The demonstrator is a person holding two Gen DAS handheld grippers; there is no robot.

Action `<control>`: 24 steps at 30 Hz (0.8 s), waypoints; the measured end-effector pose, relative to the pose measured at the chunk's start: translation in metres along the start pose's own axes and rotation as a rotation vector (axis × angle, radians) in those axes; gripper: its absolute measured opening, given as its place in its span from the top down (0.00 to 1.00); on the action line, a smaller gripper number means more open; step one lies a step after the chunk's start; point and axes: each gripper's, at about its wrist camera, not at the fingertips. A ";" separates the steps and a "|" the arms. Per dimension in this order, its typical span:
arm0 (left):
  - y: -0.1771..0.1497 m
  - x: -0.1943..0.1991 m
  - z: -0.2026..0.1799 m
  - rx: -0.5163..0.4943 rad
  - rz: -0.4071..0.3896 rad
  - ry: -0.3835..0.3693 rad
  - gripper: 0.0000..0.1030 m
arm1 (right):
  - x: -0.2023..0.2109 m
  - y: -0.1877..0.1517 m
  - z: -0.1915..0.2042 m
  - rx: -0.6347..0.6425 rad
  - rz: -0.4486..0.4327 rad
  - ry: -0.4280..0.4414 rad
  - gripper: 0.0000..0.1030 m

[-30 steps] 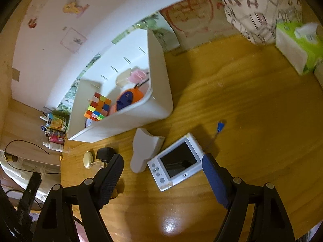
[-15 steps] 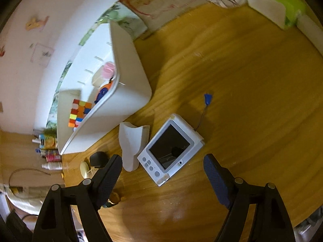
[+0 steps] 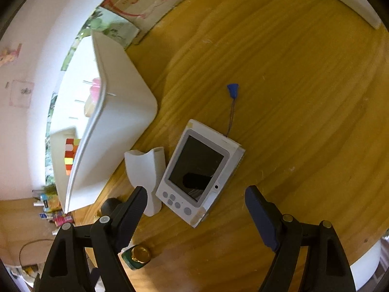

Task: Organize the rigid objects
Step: 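Move left gripper to green gold-capped jar while right gripper approaches white handheld device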

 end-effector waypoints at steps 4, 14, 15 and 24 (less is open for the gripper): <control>0.004 -0.014 0.005 0.028 0.055 -0.036 0.20 | -0.004 0.000 -0.001 -0.029 -0.001 -0.023 0.19; 0.012 -0.045 0.009 0.128 0.193 -0.103 0.20 | -0.015 0.010 0.004 -0.025 -0.009 -0.101 0.19; 0.013 -0.047 0.008 0.133 0.203 -0.105 0.20 | -0.015 0.011 0.005 -0.019 -0.007 -0.110 0.19; 0.019 -0.068 0.006 0.167 0.277 -0.091 0.21 | -0.022 0.020 0.025 0.046 -0.013 -0.204 0.19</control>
Point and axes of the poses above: each gripper's, at about its wrist camera, not at the fingertips, and x roughly against the way its jaws point, z to its left, y to its top, and after that the axes turned 5 degrees about -y, right-handed
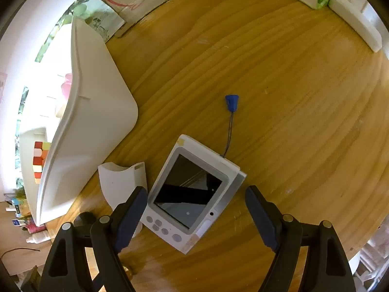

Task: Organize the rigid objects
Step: 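Move left gripper to green gold-capped jar while right gripper approaches white handheld device, then close left gripper on green jar while right gripper closes on white device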

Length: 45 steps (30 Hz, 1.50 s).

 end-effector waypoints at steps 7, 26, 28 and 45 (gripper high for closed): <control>0.012 -0.009 0.003 0.038 0.030 -0.006 0.27 | -0.001 0.003 0.018 0.046 -0.003 -0.041 0.19; 0.031 -0.021 0.008 0.091 0.056 -0.031 0.48 | 0.002 0.017 0.047 0.167 -0.003 -0.058 0.39; 0.029 -0.018 0.006 0.099 0.052 -0.032 0.48 | 0.005 0.019 0.041 0.171 0.002 -0.047 0.40; 0.003 -0.020 -0.003 0.160 0.037 -0.042 0.55 | 0.015 -0.014 -0.001 0.245 0.053 0.030 0.41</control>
Point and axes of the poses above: each gripper's, at about its wrist camera, not at the fingertips, and x roughly against the way its jaws point, z to its left, y to its top, and after that the axes turned 5 degrees about -y, right-handed
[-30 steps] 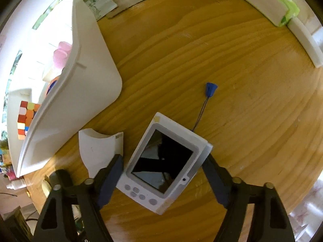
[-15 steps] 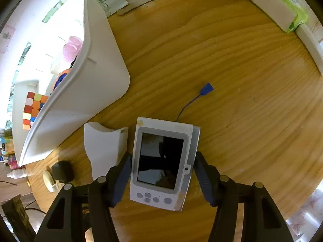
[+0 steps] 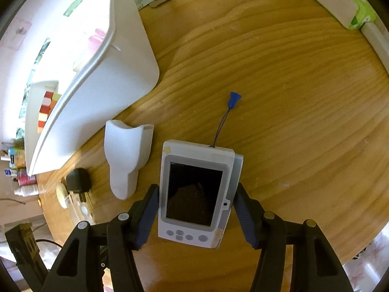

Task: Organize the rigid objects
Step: 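Close left gripper on green jar while right gripper closes on white device, then carry green jar over bin with left gripper while right gripper carries device there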

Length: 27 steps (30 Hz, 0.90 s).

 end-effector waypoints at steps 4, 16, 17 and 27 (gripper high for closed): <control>-0.008 -0.003 -0.002 0.020 0.000 0.003 0.55 | 0.007 -0.003 -0.004 0.026 -0.007 0.019 0.41; -0.033 0.014 -0.011 0.038 -0.076 0.021 0.55 | 0.044 -0.002 -0.001 0.140 -0.078 0.083 0.41; -0.036 0.017 -0.012 0.037 -0.082 0.021 0.55 | 0.049 -0.001 0.000 0.152 -0.089 0.089 0.41; -0.049 0.057 -0.031 -0.036 -0.164 0.030 0.55 | 0.087 0.008 0.025 0.235 -0.211 0.129 0.41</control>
Point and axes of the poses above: each gripper's, at about its wrist camera, not at the fingertips, and x roughly against the way its jaws point, z to its left, y to its top, and after that the axes turned 5 degrees about -y, right-handed
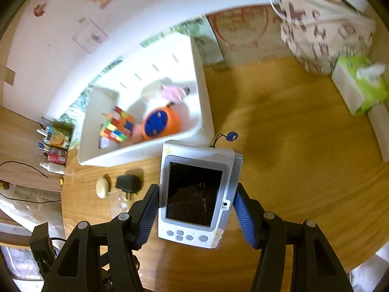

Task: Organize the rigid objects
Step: 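Carry green jar over bin with left gripper while right gripper carries device there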

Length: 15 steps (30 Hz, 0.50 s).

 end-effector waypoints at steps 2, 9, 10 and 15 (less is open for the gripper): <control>0.006 0.009 -0.007 -0.021 -0.024 0.001 0.55 | 0.009 0.008 0.001 0.010 -0.026 0.007 0.41; 0.021 0.044 -0.011 -0.067 -0.117 -0.004 0.55 | 0.029 0.033 0.011 0.035 -0.095 0.035 0.41; 0.024 0.047 -0.013 -0.073 -0.132 -0.003 0.55 | 0.031 0.036 0.013 0.036 -0.102 0.038 0.41; 0.046 0.058 -0.024 -0.091 -0.187 0.001 0.55 | 0.038 0.053 0.024 0.047 -0.139 0.051 0.41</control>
Point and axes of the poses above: each gripper's, at about its wrist camera, not at the fingertips, and x roughly against the way its jaws point, z to its left, y to its top, and after that the axes turned 5 degrees about -y, right-handed
